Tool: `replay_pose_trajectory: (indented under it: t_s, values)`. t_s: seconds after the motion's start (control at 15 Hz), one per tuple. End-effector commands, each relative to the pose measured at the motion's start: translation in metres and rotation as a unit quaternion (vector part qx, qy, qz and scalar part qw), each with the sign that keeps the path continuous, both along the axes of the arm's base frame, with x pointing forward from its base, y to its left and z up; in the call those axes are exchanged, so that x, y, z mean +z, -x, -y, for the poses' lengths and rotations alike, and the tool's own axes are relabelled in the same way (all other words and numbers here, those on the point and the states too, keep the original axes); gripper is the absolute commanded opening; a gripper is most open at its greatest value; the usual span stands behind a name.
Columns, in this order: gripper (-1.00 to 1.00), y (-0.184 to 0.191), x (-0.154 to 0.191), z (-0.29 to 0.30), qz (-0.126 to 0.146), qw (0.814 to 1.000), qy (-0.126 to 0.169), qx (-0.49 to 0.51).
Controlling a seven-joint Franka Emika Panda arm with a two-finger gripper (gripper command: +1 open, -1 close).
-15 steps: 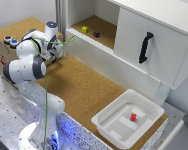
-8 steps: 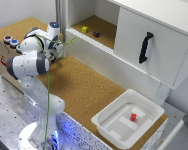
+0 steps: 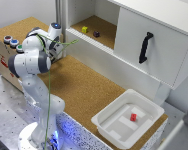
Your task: Pull the handle of the drawer
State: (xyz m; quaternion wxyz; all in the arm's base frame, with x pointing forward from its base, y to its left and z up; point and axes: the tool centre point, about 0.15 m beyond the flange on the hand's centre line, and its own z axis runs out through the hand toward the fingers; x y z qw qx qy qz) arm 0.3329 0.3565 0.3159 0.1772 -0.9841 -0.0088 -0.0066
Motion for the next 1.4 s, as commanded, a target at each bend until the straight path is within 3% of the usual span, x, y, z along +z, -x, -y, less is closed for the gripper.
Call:
replay_pose_trajectory:
  t_s: [0.0,0.73,1.33]
  values:
    - [-1.00,-0.011,-0.006,-0.001,-0.028,0.999,-0.022,-0.005]
    - [-1.00,-0.010,-0.021,0.001,-0.053,0.998,-0.046,-0.006]
    - [-1.00,-0.020,-0.014,0.023,-0.048,0.997,-0.054,-0.024]
